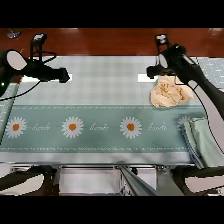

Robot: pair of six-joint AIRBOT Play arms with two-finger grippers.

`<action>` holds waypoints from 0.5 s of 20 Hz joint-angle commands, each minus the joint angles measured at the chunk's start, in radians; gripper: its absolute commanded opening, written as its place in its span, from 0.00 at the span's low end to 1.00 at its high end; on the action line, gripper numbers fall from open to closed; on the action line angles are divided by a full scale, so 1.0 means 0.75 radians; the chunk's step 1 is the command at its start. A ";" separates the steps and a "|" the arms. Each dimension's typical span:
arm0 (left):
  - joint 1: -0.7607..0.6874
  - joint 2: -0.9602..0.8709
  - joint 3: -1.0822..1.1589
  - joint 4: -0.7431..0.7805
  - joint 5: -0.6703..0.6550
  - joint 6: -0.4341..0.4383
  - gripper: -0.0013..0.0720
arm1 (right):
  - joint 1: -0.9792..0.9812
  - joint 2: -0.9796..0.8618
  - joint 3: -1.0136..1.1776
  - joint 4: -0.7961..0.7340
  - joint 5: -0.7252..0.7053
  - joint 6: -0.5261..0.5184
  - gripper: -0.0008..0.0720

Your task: Fold the shirts.

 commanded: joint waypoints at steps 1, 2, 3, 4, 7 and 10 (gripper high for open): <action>0.005 -0.095 -0.001 0.061 0.106 0.001 0.98 | -0.186 -0.001 -0.001 -0.138 -0.022 0.182 0.89; 0.006 -0.121 -0.001 0.068 0.108 0.001 0.98 | -0.268 -0.004 -0.001 -0.103 -0.025 0.229 0.89; 0.009 -0.142 -0.001 0.067 0.112 0.001 0.98 | -0.335 -0.013 -0.001 -0.062 -0.034 0.245 0.89; 0.011 -0.160 -0.001 0.067 0.117 -0.005 0.98 | -0.395 -0.029 -0.001 -0.012 -0.045 0.247 0.89; 0.012 -0.187 -0.001 0.067 0.132 -0.039 0.98 | -0.546 -0.116 -0.001 0.233 -0.081 0.217 0.89; 0.012 -0.191 -0.001 0.067 0.136 -0.039 0.98 | -0.618 -0.223 -0.001 0.469 -0.096 0.097 0.89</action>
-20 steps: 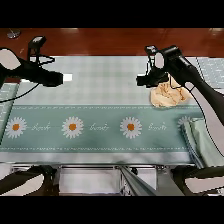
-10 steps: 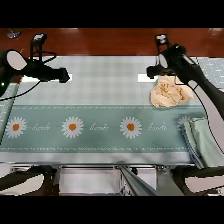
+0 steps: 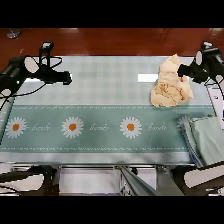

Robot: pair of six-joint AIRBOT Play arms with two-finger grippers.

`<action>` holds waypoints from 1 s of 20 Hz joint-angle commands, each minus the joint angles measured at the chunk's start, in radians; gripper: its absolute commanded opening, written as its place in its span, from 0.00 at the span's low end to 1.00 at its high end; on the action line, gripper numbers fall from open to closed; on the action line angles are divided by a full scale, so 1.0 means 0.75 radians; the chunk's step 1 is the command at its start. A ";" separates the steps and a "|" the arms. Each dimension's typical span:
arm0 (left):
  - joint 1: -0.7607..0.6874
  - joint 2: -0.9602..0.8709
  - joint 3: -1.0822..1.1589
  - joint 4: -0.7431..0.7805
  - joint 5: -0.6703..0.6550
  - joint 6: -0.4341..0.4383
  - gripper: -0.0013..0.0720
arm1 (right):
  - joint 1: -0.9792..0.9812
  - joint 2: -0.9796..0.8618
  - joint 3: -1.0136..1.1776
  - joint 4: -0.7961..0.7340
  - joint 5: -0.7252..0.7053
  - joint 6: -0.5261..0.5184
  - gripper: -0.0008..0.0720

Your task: Fold the shirts.

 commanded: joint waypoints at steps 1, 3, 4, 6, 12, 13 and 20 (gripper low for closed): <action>0.002 -0.015 -0.001 0.005 0.009 -0.011 0.98 | -0.103 -0.112 -0.001 0.304 -0.026 -0.122 0.88; 0.002 -0.015 -0.001 0.005 -0.001 -0.011 0.98 | -0.100 -0.160 -0.001 0.460 -0.028 -0.242 0.87; 0.001 -0.015 0.000 0.004 -0.012 -0.011 0.98 | -0.098 -0.171 0.000 0.560 -0.026 -0.323 0.77; 0.007 -0.011 0.002 0.011 -0.064 -0.010 0.98 | -0.099 -0.166 0.045 0.743 0.006 -0.497 0.05; 0.190 0.210 0.136 0.098 -0.315 -0.055 0.98 | -0.089 0.044 0.566 0.765 0.131 -0.594 0.05; 0.200 0.293 0.119 0.090 -0.336 -0.054 0.98 | -0.078 0.106 0.630 0.765 0.122 -0.626 0.05; 0.164 0.998 -0.445 -0.144 -0.231 -0.072 0.97 | 0.147 0.495 0.684 0.756 0.083 -0.822 0.05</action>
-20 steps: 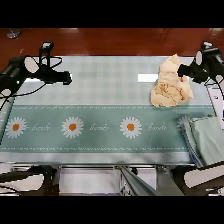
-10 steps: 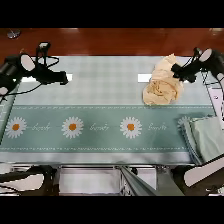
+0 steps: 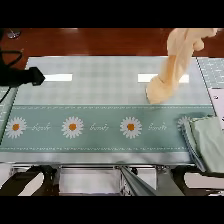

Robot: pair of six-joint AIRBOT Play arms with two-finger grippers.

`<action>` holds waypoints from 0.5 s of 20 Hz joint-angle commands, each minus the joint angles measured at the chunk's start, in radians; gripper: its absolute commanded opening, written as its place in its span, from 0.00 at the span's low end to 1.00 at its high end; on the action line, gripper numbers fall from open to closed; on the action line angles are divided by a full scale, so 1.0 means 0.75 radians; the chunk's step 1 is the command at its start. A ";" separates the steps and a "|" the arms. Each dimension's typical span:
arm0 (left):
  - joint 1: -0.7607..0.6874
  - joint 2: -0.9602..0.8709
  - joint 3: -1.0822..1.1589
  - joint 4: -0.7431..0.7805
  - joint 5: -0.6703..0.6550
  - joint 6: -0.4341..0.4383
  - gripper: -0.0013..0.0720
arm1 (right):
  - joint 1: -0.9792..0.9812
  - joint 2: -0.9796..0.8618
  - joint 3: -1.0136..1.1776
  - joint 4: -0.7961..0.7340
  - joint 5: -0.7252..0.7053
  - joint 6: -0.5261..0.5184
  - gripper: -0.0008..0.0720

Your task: Fold the shirts.

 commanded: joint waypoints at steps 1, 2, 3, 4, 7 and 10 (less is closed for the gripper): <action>-0.001 0.315 -0.266 -0.130 0.042 -0.036 0.97 | 0.138 0.176 0.027 -0.010 -0.016 -0.119 0.05; -0.001 0.376 -0.321 -0.148 0.041 -0.035 0.97 | 0.188 0.219 0.027 -0.014 -0.015 -0.141 0.05; -0.001 0.419 -0.364 -0.167 0.041 -0.036 0.97 | 0.238 0.259 0.027 -0.014 -0.005 -0.169 0.05; -0.001 0.443 -0.390 -0.182 0.040 -0.036 0.97 | 0.283 0.293 0.027 -0.014 0.027 -0.180 0.05; 0.000 0.444 -0.404 -0.197 0.025 -0.035 0.97 | 0.475 0.341 0.009 -0.016 0.185 -0.217 0.05; 0.000 0.407 -0.404 -0.202 0.024 -0.036 0.97 | 0.689 0.318 -0.200 -0.049 0.243 -0.186 0.05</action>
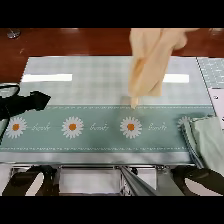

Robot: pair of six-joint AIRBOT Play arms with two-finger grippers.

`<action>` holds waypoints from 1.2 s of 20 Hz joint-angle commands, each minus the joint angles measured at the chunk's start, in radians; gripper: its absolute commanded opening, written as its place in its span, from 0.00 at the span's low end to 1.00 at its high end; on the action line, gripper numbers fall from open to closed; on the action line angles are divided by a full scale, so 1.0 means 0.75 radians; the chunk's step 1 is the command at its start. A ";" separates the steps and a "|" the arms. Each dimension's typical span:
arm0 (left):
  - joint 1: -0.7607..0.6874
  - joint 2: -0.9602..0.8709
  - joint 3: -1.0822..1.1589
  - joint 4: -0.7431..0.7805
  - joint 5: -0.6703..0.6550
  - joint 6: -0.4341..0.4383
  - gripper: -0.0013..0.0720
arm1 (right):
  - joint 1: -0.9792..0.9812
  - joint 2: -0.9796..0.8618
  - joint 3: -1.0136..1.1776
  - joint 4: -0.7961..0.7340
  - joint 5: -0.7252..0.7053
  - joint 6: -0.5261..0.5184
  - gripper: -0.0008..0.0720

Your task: Fold the shirts.

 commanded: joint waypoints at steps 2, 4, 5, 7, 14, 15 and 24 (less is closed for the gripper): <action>-0.001 -0.033 -0.022 -0.022 -0.005 -0.001 0.97 | 0.326 -0.040 -0.368 -0.018 0.047 0.044 0.05; -0.001 -0.070 -0.022 -0.022 -0.005 -0.001 0.97 | 0.465 -0.130 -0.602 -0.018 -0.113 0.097 0.05; -0.001 -0.089 -0.022 -0.021 -0.005 0.000 0.97 | 0.518 -0.191 -0.670 -0.017 -0.192 0.126 0.05; -0.001 -0.131 -0.022 -0.022 -0.005 0.000 0.97 | 0.598 -0.339 -0.700 0.007 -0.281 0.202 0.05; -0.012 -0.299 -0.007 -0.117 -0.018 0.080 0.98 | 0.440 -0.441 -0.657 0.339 -0.172 0.073 0.87; 0.002 -0.296 -0.007 -0.116 -0.018 0.080 0.98 | 0.325 -0.385 -0.657 0.314 -0.107 0.075 0.87; -0.289 -0.751 0.117 -0.659 -0.070 0.363 0.97 | -0.482 0.155 -1.398 0.106 -0.094 0.174 0.87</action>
